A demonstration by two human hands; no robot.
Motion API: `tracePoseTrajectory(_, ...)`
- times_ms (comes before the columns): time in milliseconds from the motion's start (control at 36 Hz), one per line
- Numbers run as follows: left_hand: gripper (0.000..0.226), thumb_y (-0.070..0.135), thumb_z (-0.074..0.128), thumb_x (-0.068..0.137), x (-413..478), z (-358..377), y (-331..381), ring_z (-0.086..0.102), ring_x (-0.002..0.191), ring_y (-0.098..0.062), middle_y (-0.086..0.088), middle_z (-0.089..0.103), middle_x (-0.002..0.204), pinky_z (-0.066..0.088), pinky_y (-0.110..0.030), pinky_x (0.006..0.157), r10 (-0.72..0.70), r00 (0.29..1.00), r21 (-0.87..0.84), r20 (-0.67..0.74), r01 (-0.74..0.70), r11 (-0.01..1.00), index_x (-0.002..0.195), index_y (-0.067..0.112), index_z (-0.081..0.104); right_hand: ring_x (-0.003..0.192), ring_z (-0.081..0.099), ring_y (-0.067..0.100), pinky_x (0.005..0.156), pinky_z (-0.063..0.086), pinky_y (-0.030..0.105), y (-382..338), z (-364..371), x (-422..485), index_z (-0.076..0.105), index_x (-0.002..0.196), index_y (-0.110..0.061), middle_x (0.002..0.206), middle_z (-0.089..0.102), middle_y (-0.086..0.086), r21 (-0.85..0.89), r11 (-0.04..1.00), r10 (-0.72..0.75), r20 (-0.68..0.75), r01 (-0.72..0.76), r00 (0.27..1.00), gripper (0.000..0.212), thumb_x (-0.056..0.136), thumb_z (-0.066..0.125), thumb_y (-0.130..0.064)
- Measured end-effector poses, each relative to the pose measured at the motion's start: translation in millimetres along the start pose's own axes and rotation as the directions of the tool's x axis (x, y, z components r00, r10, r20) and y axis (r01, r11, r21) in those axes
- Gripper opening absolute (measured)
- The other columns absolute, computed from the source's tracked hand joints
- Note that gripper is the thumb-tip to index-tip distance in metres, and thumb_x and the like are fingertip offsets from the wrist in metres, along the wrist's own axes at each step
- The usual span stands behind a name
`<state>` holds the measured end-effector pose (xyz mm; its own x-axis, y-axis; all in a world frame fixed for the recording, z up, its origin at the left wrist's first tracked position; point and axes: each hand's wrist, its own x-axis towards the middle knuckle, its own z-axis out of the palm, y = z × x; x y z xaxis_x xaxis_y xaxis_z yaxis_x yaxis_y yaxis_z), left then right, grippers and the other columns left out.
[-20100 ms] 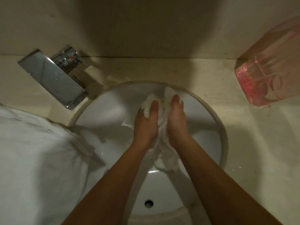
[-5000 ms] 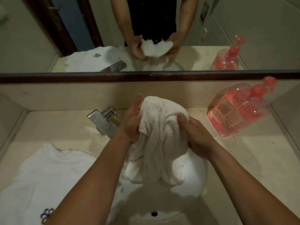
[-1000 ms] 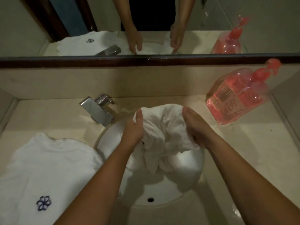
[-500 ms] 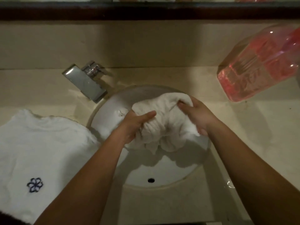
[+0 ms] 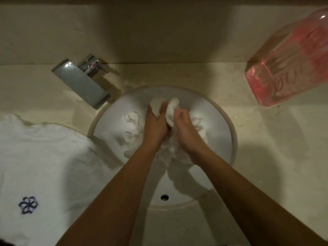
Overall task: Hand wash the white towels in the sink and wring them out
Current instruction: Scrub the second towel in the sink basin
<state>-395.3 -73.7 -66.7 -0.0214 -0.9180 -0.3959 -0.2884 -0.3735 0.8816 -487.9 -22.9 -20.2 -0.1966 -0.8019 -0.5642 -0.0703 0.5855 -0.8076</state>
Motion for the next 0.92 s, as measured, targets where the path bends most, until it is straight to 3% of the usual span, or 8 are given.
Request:
tracePoseTrajectory(167, 0.035, 0.048, 0.05, 0.109, -27, 22, 4, 0.065, 0.089, 0.005, 0.014, 0.069, 0.097, 0.048, -0.005, 0.073, -0.048, 0.999, -0.08, -0.013, 0.047, 0.996, 0.121, 0.018, 0.064, 0.104, 0.06, 0.022, 0.085, 0.045, 0.033, -2, -7, 25, 0.052, 0.121, -0.021, 0.121, 0.064, 0.006, 0.053, 0.998, 0.048, -0.239, -0.037, 0.97, 0.028, 0.115, 0.035, -0.042)
tracePoseTrajectory(278, 0.033, 0.038, 0.047, 0.112, -8, 9, 13, 0.058, 0.062, 0.006, 0.018, 0.062, 0.066, 0.042, -0.015, 0.059, -0.044, 0.995, -0.045, -0.084, 0.041, 0.998, 0.087, 0.021, 0.058, 0.086, 0.056, -0.007, 0.079, 0.046, 0.016, 8, 11, -15, 0.051, 0.109, -0.024, 0.102, 0.06, -0.009, -0.016, 0.998, -0.055, -0.069, 0.054, 0.996, 0.023, 0.115, 0.035, -0.039)
tracePoseTrajectory(333, 0.033, 0.036, 0.046, 0.113, -9, 6, 13, 0.06, 0.06, 0.009, 0.017, 0.063, 0.065, 0.042, -0.011, 0.057, -0.047, 0.997, -0.06, -0.054, 0.043, 0.997, 0.084, 0.024, 0.058, 0.083, 0.055, -0.007, 0.073, 0.045, 0.013, 9, 7, -12, 0.051, 0.11, -0.021, 0.099, 0.058, -0.009, -0.045, 0.994, -0.098, -0.077, 0.095, 0.992, 0.024, 0.116, 0.035, -0.038)
tracePoseTrajectory(472, 0.048, 0.052, 0.045, 0.11, -27, 17, 22, 0.071, 0.078, 0.001, 0.006, 0.074, 0.085, 0.05, -0.012, 0.063, -0.073, 0.997, -0.091, -0.005, 0.072, 0.993, 0.104, 0.013, 0.074, 0.102, 0.062, 0.021, 0.086, 0.043, 0.033, -9, -9, 20, 0.052, 0.122, -0.013, 0.107, 0.061, 0.001, 0.029, 1.0, -0.001, -0.263, 0.01, 0.965, 0.033, 0.116, 0.033, -0.039)
tracePoseTrajectory(639, 0.042, 0.05, 0.044, 0.111, -14, 6, 28, 0.071, 0.103, -0.019, -0.005, 0.075, 0.108, 0.057, -0.034, 0.092, -0.113, 0.992, -0.12, -0.064, 0.104, 0.987, 0.115, 0.016, 0.067, 0.091, 0.056, -0.002, 0.072, 0.045, 0.008, 7, 1, -22, 0.047, 0.12, -0.022, 0.104, 0.057, -0.013, -0.051, 0.996, -0.075, -0.049, 0.073, 0.996, 0.025, 0.116, 0.032, -0.041)
tracePoseTrajectory(778, 0.046, 0.051, 0.046, 0.109, -39, 8, 34, 0.073, 0.105, -0.011, 0.0, 0.077, 0.11, 0.059, -0.035, 0.1, -0.144, 0.989, -0.164, 0.04, 0.149, 0.975, 0.118, 0.013, 0.071, 0.11, 0.068, 0.024, 0.096, 0.051, 0.039, 5, -34, 27, 0.065, 0.124, -0.012, 0.115, 0.072, 0.003, -0.104, 0.991, 0.048, -0.284, -0.081, 0.958, 0.053, 0.114, 0.027, -0.047)
tracePoseTrajectory(861, 0.035, 0.052, 0.052, 0.106, -33, -4, 48, 0.074, 0.091, -0.002, 0.007, 0.077, 0.095, 0.061, -0.026, 0.089, -0.164, 0.986, -0.246, 0.036, 0.168, 0.955, 0.101, 0.023, 0.07, 0.117, 0.07, 0.018, 0.109, 0.05, 0.042, 14, -50, 20, 0.071, 0.131, -0.022, 0.125, 0.076, -0.001, -0.064, 0.992, 0.096, -0.145, -0.106, 0.985, 0.063, 0.105, 0.039, -0.069)
tracePoseTrajectory(917, 0.04, 0.053, 0.06, 0.102, -20, -19, 52, 0.077, 0.1, -0.016, -0.003, 0.08, 0.104, 0.063, -0.033, 0.092, -0.175, 0.98, -0.36, 0.095, 0.198, 0.912, 0.111, 0.016, 0.071, 0.116, 0.073, 0.011, 0.107, 0.052, 0.037, 22, -66, 7, 0.071, 0.13, -0.031, 0.124, 0.077, -0.01, -0.056, 0.993, 0.108, 0.073, -0.104, 0.991, 0.049, 0.099, 0.059, -0.067)
